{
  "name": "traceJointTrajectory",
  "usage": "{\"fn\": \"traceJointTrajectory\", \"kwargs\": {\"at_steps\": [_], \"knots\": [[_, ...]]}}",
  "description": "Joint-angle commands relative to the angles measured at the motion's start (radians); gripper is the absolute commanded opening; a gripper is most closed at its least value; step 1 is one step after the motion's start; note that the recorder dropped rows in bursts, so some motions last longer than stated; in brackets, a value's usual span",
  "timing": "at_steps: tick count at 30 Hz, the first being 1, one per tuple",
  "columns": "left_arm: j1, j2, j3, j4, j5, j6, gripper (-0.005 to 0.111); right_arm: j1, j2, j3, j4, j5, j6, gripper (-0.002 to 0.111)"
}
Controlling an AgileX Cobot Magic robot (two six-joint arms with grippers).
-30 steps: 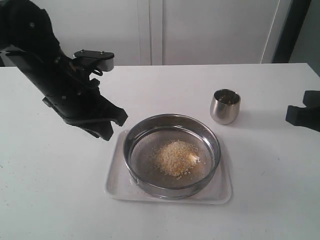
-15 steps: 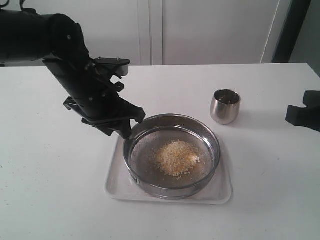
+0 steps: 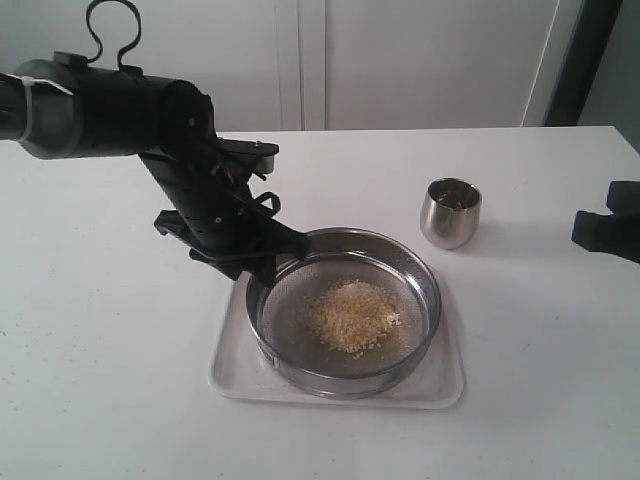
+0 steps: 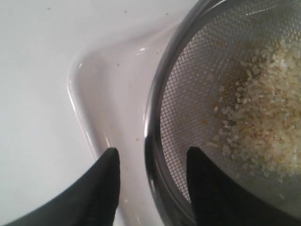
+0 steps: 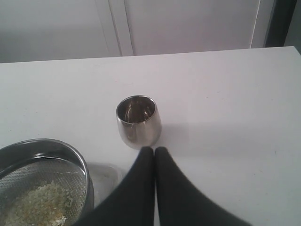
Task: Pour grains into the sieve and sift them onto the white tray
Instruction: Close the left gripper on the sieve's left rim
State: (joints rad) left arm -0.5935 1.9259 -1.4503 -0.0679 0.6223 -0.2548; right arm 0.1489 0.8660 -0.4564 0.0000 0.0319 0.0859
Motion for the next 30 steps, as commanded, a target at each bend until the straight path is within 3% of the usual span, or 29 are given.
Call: {"fn": "traceJointTrajectory", "kwargs": {"at_steps": [1, 30], "knots": [[-0.015, 0.028, -0.005, 0.016, -0.009, -0.034, 0.05, 0.001, -0.006, 0.003, 0.0, -0.003, -0.004, 0.0], [-0.037, 0.075, -0.005, 0.054, -0.02, -0.099, 0.044, 0.001, -0.006, 0.003, 0.0, -0.003, -0.004, 0.0]]}}
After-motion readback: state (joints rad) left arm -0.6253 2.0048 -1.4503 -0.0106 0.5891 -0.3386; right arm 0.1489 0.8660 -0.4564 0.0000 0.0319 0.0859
